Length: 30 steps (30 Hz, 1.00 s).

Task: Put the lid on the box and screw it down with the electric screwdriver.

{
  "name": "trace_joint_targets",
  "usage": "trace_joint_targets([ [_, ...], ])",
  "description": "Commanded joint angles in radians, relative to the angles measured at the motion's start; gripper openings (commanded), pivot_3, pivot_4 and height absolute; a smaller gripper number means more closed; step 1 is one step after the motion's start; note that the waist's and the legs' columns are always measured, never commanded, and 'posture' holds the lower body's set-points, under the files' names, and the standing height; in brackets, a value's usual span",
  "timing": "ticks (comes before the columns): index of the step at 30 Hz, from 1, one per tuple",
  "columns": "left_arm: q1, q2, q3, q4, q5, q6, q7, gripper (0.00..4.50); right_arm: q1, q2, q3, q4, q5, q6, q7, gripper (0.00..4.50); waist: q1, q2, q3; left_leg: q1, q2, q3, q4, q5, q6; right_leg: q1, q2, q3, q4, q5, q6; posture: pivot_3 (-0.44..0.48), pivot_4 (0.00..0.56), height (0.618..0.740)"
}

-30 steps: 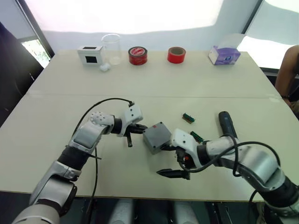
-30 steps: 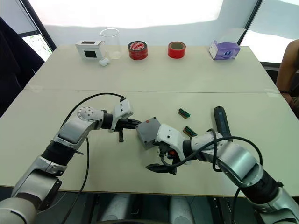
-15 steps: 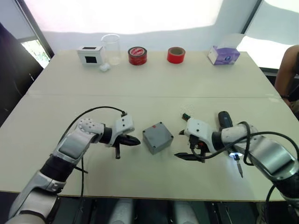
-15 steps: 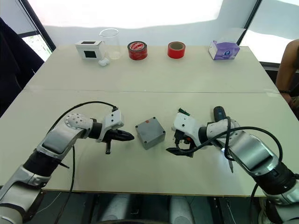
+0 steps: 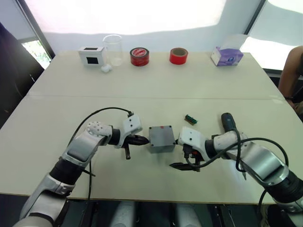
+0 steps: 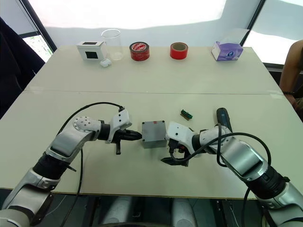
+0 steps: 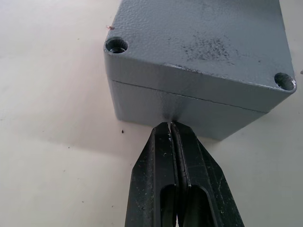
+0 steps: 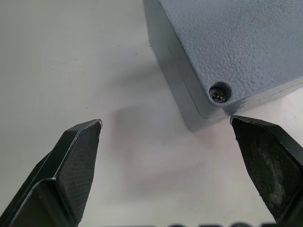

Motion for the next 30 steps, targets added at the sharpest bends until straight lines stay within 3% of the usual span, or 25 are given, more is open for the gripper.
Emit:
trace_joint_targets([
  [1,-0.027,-0.007,0.019,-0.007,-0.005,-0.031,-0.001,0.00,0.000,0.015,-0.021,-0.055,0.021,-0.003,0.008,4.46,0.000,0.000,0.000,0.000,0.000,0.000,0.000,0.000,0.000,0.000,0.000,0.000,0.000,0.000,0.000,0.000,0.150,0.740],
  [17,-0.046,0.001,0.015,0.023,0.004,-0.044,-0.012,0.00,0.010,0.007,-0.035,-0.037,-0.011,-0.026,0.003,4.46,0.001,0.000,0.000,0.000,0.000,-0.001,0.005,-0.001,0.002,0.002,0.000,-0.001,0.001,0.000,0.000,0.000,0.150,0.740],
  [19,-0.045,0.027,0.024,0.014,-0.001,-0.029,-0.029,0.00,0.020,-0.012,-0.075,-0.029,-0.020,-0.042,-0.007,4.46,0.001,0.000,0.000,0.000,0.000,-0.001,0.005,-0.001,0.002,0.002,0.000,-0.001,0.001,0.000,0.000,0.000,0.150,0.740],
  [22,-0.056,0.058,0.083,0.001,-0.060,0.025,-0.056,0.00,0.098,-0.017,-0.257,0.005,0.003,-0.207,-0.003,4.46,0.002,0.000,0.000,0.000,0.000,-0.001,0.005,-0.001,0.002,0.002,0.000,-0.001,0.001,0.000,0.000,0.000,0.150,0.740],
  [24,-0.070,0.049,0.143,-0.005,-0.121,0.097,-0.037,0.00,0.109,-0.019,-0.344,0.042,0.022,-0.212,-0.012,4.46,0.002,0.000,0.000,0.000,0.000,-0.001,0.005,-0.001,0.002,0.003,0.000,-0.001,0.001,0.000,0.000,0.000,0.150,0.740],
  [27,-0.114,0.028,0.199,-0.027,-0.169,0.199,0.016,0.00,0.031,0.061,-0.456,0.164,0.099,-0.153,-0.068,4.46,0.000,0.000,0.000,0.001,0.000,-0.002,0.007,-0.002,0.003,0.005,0.000,-0.002,0.001,0.000,0.000,0.000,0.150,0.740],
  [30,-0.154,-0.013,0.259,-0.050,-0.276,0.292,0.018,0.00,-0.038,0.111,-0.440,0.254,0.046,-0.148,-0.142,4.46,0.000,0.000,0.000,0.002,0.000,-0.002,0.007,-0.002,0.003,0.006,0.000,-0.002,0.001,0.000,0.000,0.000,0.150,0.740],
])
